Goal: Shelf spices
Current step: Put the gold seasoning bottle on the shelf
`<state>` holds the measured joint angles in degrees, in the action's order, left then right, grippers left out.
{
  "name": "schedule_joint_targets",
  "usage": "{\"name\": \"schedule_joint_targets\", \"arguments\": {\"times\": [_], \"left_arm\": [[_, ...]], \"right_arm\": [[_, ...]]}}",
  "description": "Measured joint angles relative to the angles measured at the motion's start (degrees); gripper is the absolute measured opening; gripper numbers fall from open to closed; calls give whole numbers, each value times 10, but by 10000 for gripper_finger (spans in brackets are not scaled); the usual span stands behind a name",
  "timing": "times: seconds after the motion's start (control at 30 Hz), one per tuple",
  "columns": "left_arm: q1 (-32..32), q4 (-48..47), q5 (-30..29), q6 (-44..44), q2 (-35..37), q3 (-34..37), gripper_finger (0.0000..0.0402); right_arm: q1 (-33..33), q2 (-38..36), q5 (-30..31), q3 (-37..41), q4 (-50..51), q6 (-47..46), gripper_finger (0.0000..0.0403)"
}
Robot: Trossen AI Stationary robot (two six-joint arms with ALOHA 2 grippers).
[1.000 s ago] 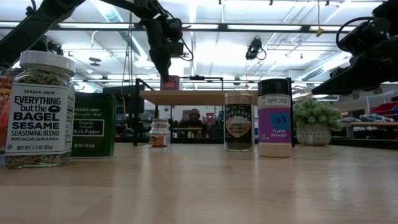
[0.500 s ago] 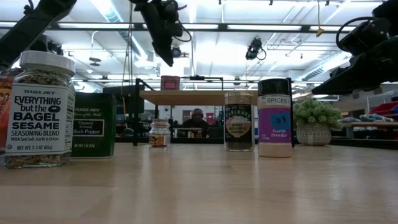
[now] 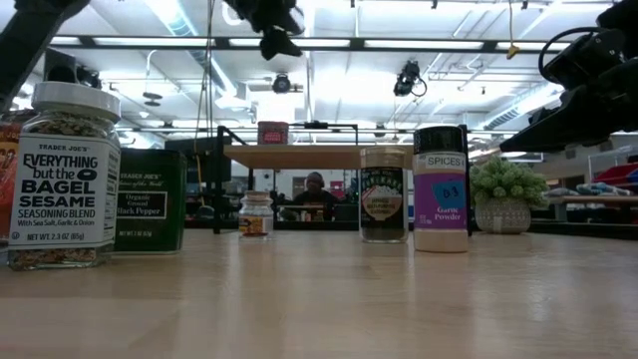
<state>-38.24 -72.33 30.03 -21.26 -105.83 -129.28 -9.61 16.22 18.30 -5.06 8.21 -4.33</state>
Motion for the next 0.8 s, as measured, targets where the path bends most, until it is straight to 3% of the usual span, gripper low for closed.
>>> {"name": "schedule_joint_targets", "arguments": {"times": [0.13, 0.33, 0.47, 0.57, 0.8], "left_arm": [[61, 97, -75, 38, 15, 68, 282], [148, 261, -117, 100, 30, 182, 273], [213, 343, -211, 138, 48, 273, 272], [255, 387, -264, 161, 72, 351, 272], [338, 582, -323, 252, 186, 597, 272]], "right_arm": [[0, 0, 0, 0, 0, 0, 187], [0, 0, 0, 0, 0, 0, 187], [0, 0, 0, 0, 0, 0, 187], [0, 0, 0, 0, 0, 0, 187], [0, 0, 0, 0, 0, 0, 187]]}}
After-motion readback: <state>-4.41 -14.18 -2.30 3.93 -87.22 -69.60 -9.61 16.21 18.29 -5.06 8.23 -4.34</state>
